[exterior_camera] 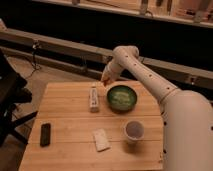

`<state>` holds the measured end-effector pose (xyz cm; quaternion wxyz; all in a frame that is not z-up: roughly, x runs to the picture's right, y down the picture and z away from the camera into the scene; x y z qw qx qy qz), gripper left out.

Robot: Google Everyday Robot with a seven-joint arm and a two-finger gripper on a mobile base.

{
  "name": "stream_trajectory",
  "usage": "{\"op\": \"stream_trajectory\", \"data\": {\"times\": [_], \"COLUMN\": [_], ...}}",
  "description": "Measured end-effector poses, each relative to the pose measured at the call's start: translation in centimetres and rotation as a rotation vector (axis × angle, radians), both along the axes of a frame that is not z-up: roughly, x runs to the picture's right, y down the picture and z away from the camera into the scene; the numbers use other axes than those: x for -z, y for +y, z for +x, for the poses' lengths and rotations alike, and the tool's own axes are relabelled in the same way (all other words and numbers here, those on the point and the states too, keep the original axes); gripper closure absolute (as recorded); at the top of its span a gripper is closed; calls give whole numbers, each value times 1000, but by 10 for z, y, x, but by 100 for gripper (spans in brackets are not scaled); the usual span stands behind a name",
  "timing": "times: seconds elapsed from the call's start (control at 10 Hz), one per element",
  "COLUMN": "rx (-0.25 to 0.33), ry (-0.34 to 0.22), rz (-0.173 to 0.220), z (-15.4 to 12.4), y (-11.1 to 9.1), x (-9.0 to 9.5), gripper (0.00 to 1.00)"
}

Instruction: Place the pepper in the ceramic bowl

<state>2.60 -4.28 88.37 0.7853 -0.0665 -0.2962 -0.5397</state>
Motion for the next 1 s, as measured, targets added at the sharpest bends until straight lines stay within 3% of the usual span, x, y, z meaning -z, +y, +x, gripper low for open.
{"op": "stream_trajectory", "data": {"times": [1.0], "rx": [-79], "ry": [29], "rz": [-8], "z": [39], "y": [10], "x": [0], "gripper": [92]}}
